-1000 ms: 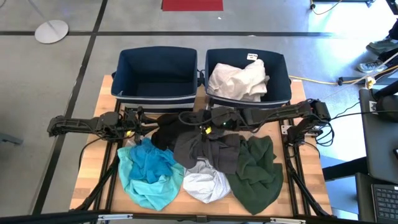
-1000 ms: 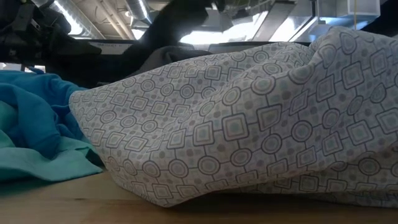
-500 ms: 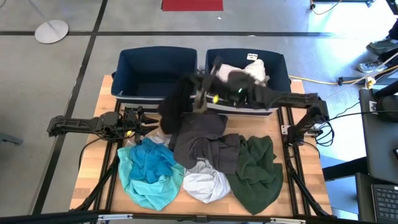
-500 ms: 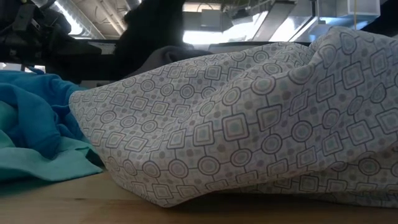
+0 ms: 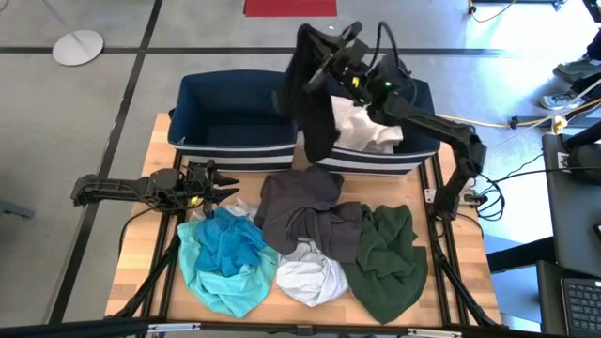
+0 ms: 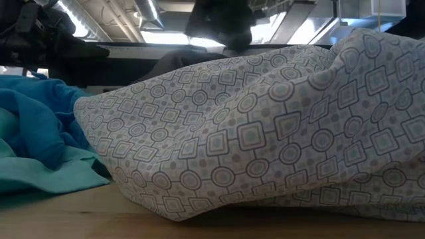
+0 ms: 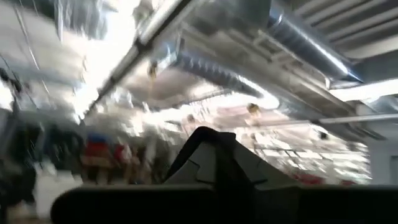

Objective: Sort clothes
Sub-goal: Put the black underwear into the left blue laundry bin

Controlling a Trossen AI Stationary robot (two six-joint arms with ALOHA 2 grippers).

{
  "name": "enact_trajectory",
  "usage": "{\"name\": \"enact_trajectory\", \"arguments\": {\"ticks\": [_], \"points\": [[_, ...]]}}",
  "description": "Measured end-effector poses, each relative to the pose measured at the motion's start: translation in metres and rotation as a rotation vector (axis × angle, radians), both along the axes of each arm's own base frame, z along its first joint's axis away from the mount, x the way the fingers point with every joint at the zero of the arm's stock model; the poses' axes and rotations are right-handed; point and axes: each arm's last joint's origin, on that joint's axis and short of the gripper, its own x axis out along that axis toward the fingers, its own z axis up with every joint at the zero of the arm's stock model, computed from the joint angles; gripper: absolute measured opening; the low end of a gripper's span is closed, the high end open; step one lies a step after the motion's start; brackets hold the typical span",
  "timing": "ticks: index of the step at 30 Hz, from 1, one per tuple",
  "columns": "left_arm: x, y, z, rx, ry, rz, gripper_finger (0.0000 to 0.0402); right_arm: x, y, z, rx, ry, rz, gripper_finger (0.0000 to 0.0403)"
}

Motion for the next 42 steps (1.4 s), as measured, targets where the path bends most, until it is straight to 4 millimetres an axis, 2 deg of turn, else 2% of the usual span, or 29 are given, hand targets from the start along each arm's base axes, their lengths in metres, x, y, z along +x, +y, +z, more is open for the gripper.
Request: {"name": "enact_trajectory", "arguments": {"ticks": [4, 7, 10, 14, 19, 25, 36, 39, 42], "points": [[0.0, 0.0, 0.0, 0.0, -0.004, 0.0, 0.0125, 0.024, -0.012, -0.003, 0.015, -0.081, 0.074, 0.0016], [0.0, 0.0, 0.0, 0.008, -0.002, 0.005, 0.0125, 0.043, -0.018, -0.001, 0.01, -0.07, 0.119, 0.0016], [0.0, 0.0, 0.001, 0.018, -0.003, 0.01, 0.0125, 0.061, -0.025, -0.002, 0.026, -0.004, 0.132, 0.0016], [0.0, 0.0, 0.001, 0.018, -0.002, 0.01, 0.0125, 0.079, -0.039, -0.017, 0.131, 0.142, 0.077, 0.0016], [0.0, 0.0, 0.0, 0.015, 0.004, 0.01, 0.0125, 0.086, -0.051, -0.043, 0.225, 0.354, -0.001, 0.0017], [0.0, 0.0, 0.0, 0.014, 0.003, 0.009, 0.0125, 0.09, -0.051, -0.073, 0.261, 0.674, -0.041, 0.0017], [0.0, 0.0, 0.0, 0.011, 0.001, 0.009, 0.0125, 0.09, -0.05, -0.104, 0.406, 0.915, -0.012, 0.002], [0.0, 0.0, 0.0, 0.011, 0.001, 0.009, 0.0125, 0.095, -0.052, -0.121, 0.505, 0.957, 0.008, 0.0047], [0.0, 0.0, 0.0, 0.011, 0.001, 0.009, 0.0125, 0.098, -0.053, -0.132, 0.561, 0.988, 0.018, 0.0101]]}}
